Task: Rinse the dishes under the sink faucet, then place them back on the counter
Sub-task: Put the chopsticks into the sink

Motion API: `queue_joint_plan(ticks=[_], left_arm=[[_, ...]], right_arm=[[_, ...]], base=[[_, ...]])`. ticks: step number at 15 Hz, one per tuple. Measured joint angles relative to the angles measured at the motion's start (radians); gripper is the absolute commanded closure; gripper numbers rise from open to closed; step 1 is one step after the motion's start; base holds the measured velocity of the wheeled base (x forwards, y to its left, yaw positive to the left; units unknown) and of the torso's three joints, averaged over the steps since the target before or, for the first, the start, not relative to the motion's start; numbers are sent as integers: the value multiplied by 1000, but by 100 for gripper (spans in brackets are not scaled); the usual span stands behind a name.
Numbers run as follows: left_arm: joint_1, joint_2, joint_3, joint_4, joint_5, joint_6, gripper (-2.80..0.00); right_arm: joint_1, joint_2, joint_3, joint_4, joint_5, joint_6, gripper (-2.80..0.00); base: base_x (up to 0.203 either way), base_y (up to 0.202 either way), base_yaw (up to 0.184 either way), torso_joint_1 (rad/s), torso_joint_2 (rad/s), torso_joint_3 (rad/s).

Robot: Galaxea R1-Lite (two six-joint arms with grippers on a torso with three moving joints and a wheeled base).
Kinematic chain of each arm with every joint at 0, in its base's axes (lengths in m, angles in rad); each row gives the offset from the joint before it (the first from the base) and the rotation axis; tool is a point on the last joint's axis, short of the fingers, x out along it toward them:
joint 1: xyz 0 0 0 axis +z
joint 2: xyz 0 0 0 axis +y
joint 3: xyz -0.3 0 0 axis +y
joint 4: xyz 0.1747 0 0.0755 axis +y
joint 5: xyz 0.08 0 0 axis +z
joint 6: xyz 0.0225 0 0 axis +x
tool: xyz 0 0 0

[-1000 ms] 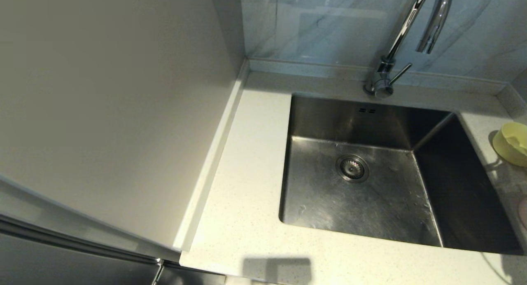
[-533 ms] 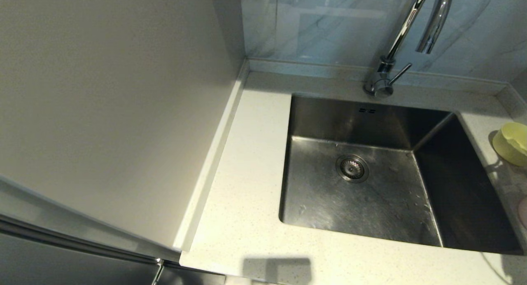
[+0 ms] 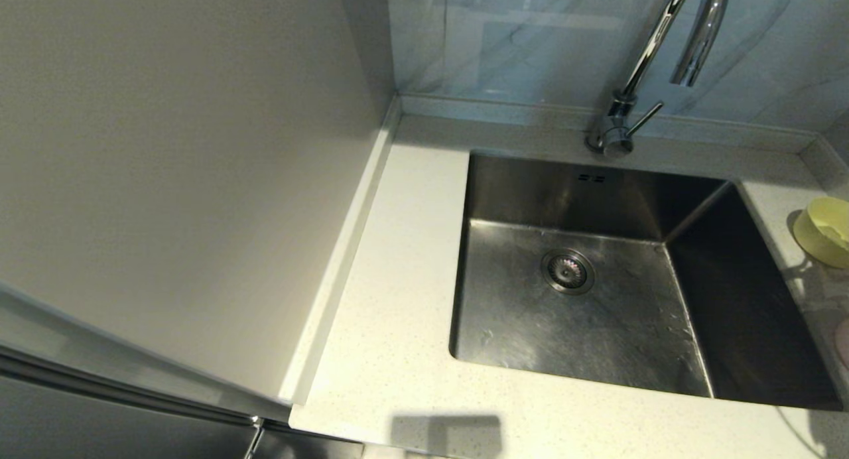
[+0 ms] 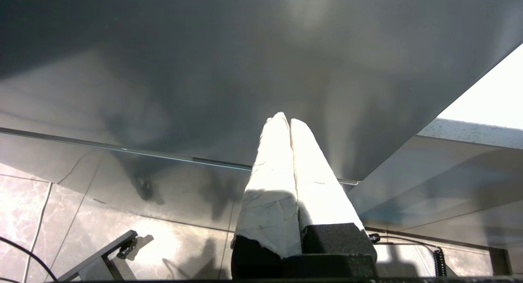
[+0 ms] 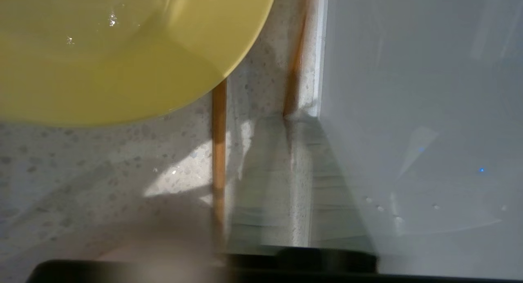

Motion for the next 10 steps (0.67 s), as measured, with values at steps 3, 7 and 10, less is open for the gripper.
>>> queue_joint_plan(ticks=[3,7,10], left_arm=[[0,0,0,0,1,0,0],[0,0,0,0,0,0,0],[0,0,0,0,0,0,0]], right_arm=[[-6,1,3,1,1,1,0],[-7,-4,3,-4,1,1,0],[-7,-23,-9,0,4,-6,0]], base=[[0,0,0,0,0,0],[0,0,0,0,0,0],[0,0,0,0,0,0]])
